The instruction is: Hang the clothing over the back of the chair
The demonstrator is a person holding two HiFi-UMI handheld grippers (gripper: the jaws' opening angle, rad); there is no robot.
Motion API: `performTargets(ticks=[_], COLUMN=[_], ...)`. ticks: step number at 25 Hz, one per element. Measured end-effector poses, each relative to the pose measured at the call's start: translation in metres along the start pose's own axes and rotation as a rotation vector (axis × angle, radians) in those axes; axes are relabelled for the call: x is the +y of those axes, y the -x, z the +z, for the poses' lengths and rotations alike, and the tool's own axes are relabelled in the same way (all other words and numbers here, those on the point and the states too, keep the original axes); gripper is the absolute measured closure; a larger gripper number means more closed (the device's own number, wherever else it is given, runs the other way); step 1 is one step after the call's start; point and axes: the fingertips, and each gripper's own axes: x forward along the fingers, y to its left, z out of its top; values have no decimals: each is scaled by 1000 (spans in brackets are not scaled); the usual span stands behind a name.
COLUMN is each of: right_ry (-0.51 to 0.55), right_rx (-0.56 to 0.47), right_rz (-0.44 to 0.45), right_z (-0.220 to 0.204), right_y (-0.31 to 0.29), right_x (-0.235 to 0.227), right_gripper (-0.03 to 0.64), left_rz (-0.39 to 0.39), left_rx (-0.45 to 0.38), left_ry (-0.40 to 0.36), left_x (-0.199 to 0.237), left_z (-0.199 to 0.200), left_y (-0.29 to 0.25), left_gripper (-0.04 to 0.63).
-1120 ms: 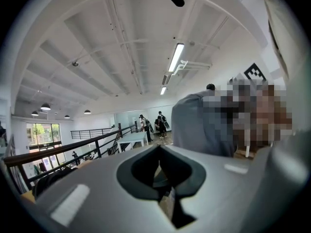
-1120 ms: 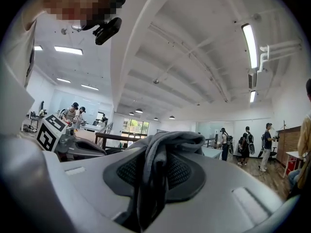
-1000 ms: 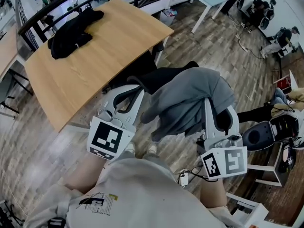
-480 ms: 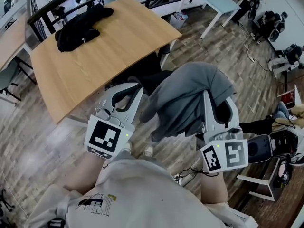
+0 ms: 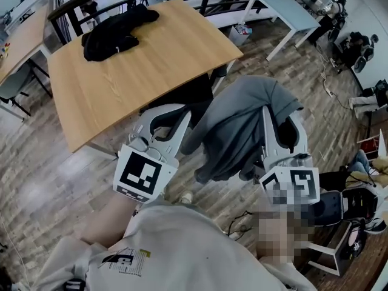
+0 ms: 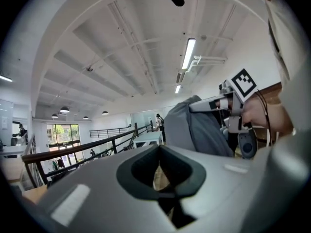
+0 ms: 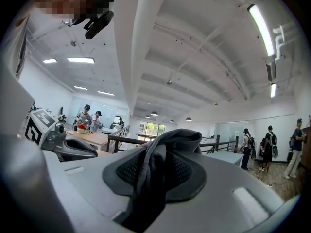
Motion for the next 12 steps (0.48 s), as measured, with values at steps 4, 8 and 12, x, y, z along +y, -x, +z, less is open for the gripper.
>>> performTargets(ticks=[4,8,12], right_ry=[6,2,4], right_rx=[6,16,31], right_rz=[26,62,81], right_z=[-2,-5,-13], right_y=[-22,-41,-59], right_x=[3,4,0], right_gripper=[507,505,502], left_rz=[15,33,47], left_rx=[12,17,30], left_ry=[16,28,43], left_x=[9,16,20], left_z=[-7,-12,-20], left_y=[-7,-17,-27], left_gripper=[595,595,595])
